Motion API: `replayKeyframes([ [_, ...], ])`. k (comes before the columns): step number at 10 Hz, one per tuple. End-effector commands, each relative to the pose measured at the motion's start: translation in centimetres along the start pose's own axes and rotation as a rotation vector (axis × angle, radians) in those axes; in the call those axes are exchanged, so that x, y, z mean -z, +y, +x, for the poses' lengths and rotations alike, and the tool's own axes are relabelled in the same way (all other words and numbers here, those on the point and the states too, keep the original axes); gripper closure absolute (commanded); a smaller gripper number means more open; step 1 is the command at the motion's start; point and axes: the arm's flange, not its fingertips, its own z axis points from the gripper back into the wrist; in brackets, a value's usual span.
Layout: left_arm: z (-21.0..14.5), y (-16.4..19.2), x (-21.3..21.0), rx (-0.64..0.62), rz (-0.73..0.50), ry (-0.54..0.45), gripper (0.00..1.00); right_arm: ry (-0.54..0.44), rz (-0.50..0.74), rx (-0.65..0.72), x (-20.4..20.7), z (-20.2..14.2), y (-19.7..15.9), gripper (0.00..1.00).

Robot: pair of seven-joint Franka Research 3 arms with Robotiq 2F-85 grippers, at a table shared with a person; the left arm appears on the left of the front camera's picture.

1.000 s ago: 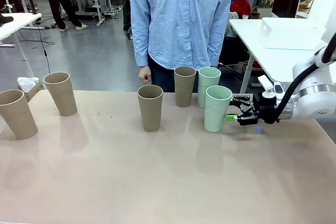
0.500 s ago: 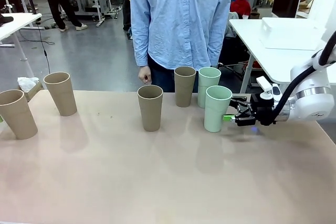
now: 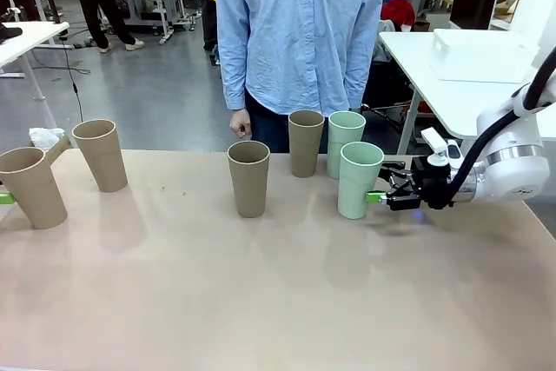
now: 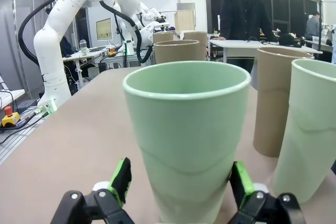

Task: Stack the cups and store them in the basket.
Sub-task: Pick up two Reusable plastic cups , one in each hand.

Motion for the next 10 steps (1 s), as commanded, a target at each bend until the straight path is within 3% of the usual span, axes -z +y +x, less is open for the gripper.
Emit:
replayKeyframes([
  [1, -0.1, -0.9, 1.1, 0.03, 0.003, 0.02, 0.0, -0.014, 0.016, 0.0, 0.7, -0.1, -0.1, 0.0],
  [10, -0.9, -2.0, 4.5, 0.026, -0.038, 0.031, 0.0, -0.032, 0.021, 0.032, 1.9, -0.4, 0.5, 0.0],
])
